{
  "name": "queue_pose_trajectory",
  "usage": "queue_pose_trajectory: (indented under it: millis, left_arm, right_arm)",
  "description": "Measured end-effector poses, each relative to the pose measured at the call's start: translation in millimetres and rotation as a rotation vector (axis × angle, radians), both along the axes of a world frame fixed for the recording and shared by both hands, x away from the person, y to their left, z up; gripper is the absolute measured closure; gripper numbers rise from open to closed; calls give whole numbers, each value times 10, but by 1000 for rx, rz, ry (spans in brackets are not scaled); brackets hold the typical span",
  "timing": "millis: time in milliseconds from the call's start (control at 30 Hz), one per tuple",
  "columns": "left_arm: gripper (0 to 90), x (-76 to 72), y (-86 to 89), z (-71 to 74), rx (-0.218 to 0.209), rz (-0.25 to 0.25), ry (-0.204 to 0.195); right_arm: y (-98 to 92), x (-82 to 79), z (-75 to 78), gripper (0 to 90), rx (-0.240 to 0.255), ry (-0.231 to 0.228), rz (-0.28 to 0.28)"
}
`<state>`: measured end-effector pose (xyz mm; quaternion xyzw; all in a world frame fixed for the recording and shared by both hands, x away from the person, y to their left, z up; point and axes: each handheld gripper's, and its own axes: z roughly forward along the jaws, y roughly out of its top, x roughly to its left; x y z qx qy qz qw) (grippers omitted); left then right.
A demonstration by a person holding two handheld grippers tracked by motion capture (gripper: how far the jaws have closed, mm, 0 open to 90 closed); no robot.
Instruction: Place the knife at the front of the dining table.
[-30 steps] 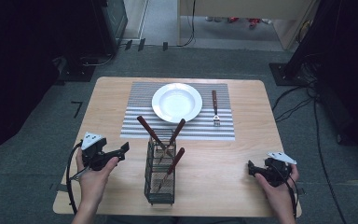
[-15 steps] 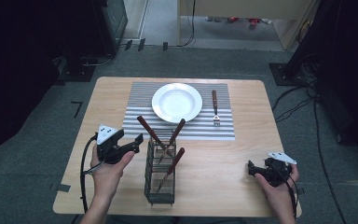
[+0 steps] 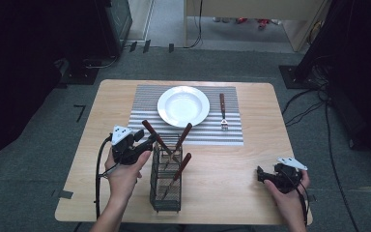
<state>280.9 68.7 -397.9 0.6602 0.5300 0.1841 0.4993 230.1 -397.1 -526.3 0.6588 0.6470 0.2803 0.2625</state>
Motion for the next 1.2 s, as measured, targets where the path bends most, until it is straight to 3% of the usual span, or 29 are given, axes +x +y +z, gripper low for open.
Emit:
queue_pose_trajectory:
  millis: [167, 467, 667, 700, 867, 967, 1200]
  left_arm:
    - [638, 36, -31, 15, 19, 27, -8]
    - [672, 100, -80, -21, 7, 11, 26]
    - [715, 121, -56, -19, -46, -15, 38]
    - [724, 110, -51, -13, -70, -38, 30]
    - [748, 85, -59, 10, -105, -59, 16]
    - [765, 45, -50, 58, -142, -78, -20]
    - [766, -34, -25, 164, -157, -88, -69]
  right_arm:
    - [-1, 0, 0, 0, -1, 0, 1]
    - [-1, 0, 0, 0, -1, 0, 1]
    - [-1, 0, 0, 0, -1, 0, 1]
    - [-1, 0, 0, 0, -1, 0, 1]
    - [-1, 0, 0, 0, -1, 0, 1]
    - [0, 0, 0, 0, 1, 0, 0]
    - [-1, 0, -1, 0, 0, -1, 1]
